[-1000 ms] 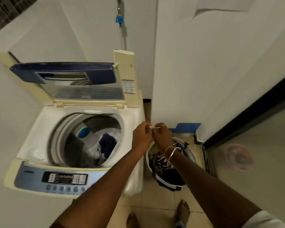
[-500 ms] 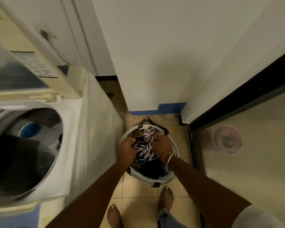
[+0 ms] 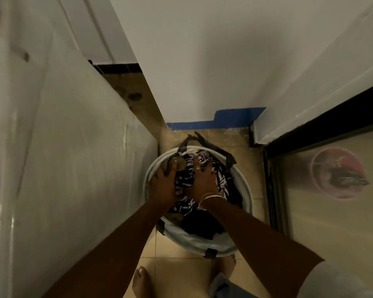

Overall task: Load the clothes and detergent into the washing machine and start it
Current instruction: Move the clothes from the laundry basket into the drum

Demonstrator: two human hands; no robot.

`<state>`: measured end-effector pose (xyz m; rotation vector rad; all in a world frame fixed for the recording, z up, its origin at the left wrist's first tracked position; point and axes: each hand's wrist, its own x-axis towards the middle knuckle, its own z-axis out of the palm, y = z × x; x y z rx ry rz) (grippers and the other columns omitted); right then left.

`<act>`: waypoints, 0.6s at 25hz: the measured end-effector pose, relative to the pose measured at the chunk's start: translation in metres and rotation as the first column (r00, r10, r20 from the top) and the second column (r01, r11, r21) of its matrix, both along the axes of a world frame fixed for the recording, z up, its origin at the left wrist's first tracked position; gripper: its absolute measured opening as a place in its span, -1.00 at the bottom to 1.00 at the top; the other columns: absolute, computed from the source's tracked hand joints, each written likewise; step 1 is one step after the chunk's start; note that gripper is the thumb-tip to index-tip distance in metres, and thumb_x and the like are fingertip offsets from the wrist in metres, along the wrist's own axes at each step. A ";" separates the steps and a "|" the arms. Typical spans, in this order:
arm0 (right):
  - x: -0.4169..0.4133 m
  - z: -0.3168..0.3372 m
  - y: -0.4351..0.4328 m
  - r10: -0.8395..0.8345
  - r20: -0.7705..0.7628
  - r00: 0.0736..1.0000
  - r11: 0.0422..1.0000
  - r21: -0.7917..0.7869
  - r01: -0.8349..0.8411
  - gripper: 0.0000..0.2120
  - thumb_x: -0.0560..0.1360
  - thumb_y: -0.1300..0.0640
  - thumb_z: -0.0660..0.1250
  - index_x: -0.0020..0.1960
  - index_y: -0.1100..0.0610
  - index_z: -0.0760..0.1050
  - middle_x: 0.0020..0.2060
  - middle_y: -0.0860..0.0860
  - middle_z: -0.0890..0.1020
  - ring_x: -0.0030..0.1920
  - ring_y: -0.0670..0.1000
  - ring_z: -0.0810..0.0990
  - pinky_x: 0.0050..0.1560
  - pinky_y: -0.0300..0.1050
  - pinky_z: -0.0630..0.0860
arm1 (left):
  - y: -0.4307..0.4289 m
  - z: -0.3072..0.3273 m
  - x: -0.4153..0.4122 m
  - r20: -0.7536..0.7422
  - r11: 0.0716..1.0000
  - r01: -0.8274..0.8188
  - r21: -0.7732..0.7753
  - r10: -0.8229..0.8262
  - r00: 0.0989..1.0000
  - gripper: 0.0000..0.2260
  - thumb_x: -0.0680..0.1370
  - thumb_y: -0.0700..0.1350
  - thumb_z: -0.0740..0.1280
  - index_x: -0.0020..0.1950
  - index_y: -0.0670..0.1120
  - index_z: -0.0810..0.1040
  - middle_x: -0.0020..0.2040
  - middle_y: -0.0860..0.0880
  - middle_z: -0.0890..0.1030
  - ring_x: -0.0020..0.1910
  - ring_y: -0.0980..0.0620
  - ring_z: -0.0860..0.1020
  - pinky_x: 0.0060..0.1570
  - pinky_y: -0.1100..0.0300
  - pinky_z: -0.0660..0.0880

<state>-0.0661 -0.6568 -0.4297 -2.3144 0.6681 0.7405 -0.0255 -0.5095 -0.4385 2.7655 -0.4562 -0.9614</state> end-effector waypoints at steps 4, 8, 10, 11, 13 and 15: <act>-0.003 -0.007 0.008 -0.067 0.194 0.979 0.997 -0.028 0.074 -0.56 0.50 0.14 0.33 0.38 0.06 0.41 0.34 0.20 0.40 0.24 0.24 0.51 0.23 0.02 0.47 | -0.001 -0.007 -0.010 -0.042 0.959 -0.178 -0.220 0.172 0.984 -0.46 0.60 0.08 0.30 0.52 -0.11 0.32 0.49 -0.19 0.38 0.46 -0.15 0.36 0.46 -0.01 0.30; -0.017 0.054 0.008 -0.220 0.373 0.901 0.975 0.124 0.186 -0.80 0.36 0.21 0.38 -0.24 -0.02 0.39 -0.20 -0.01 0.53 -0.14 0.03 0.50 -0.12 -0.15 0.36 | -0.009 0.051 -0.021 -0.040 0.838 -0.363 -0.406 0.381 0.924 -0.82 0.60 -0.21 0.25 0.11 -0.16 0.62 0.07 -0.19 0.66 0.09 -0.16 0.60 0.21 -0.06 0.50; -0.028 0.103 0.016 -0.272 0.435 0.859 0.962 0.157 0.225 -0.72 0.33 0.13 0.38 -0.33 -0.08 0.26 -0.32 -0.11 0.45 -0.24 -0.02 0.42 -0.20 -0.18 0.28 | -0.011 0.096 -0.031 -0.057 0.781 -0.450 -0.434 0.474 0.878 -0.84 0.52 -0.10 0.20 -0.10 -0.07 0.58 -0.14 -0.09 0.63 -0.12 -0.08 0.59 0.02 -0.11 0.57; -0.034 0.129 0.023 -0.287 0.459 0.841 0.957 0.165 0.237 -0.74 0.30 0.09 0.36 -0.35 -0.08 0.26 -0.35 -0.13 0.43 -0.27 -0.03 0.41 -0.23 -0.16 0.26 | -0.011 0.124 -0.036 -0.055 0.763 -0.470 -0.444 0.501 0.864 -0.83 0.48 -0.06 0.18 -0.17 -0.06 0.54 -0.21 -0.07 0.59 -0.19 -0.07 0.57 -0.06 -0.12 0.57; -0.042 0.173 0.035 -0.339 0.509 0.791 0.941 0.192 0.279 -0.85 0.26 0.07 0.33 -0.35 -0.04 0.35 -0.37 -0.13 0.48 -0.27 -0.03 0.46 -0.22 -0.14 0.33 | -0.009 0.173 -0.045 -0.064 0.739 -0.500 -0.452 0.533 0.844 -0.87 0.45 -0.10 0.21 -0.22 -0.08 0.52 -0.27 -0.05 0.56 -0.24 -0.07 0.55 -0.15 -0.08 0.57; -0.049 0.216 0.046 -0.424 0.566 0.707 0.906 0.275 0.323 -0.94 0.29 0.12 0.37 -0.29 0.02 0.49 -0.34 -0.12 0.58 -0.25 -0.04 0.54 -0.18 -0.13 0.46 | -0.002 0.226 -0.050 -0.089 0.700 -0.535 -0.473 0.566 0.819 -0.91 0.44 -0.17 0.25 -0.25 -0.12 0.50 -0.33 -0.01 0.54 -0.28 -0.05 0.53 -0.25 0.02 0.49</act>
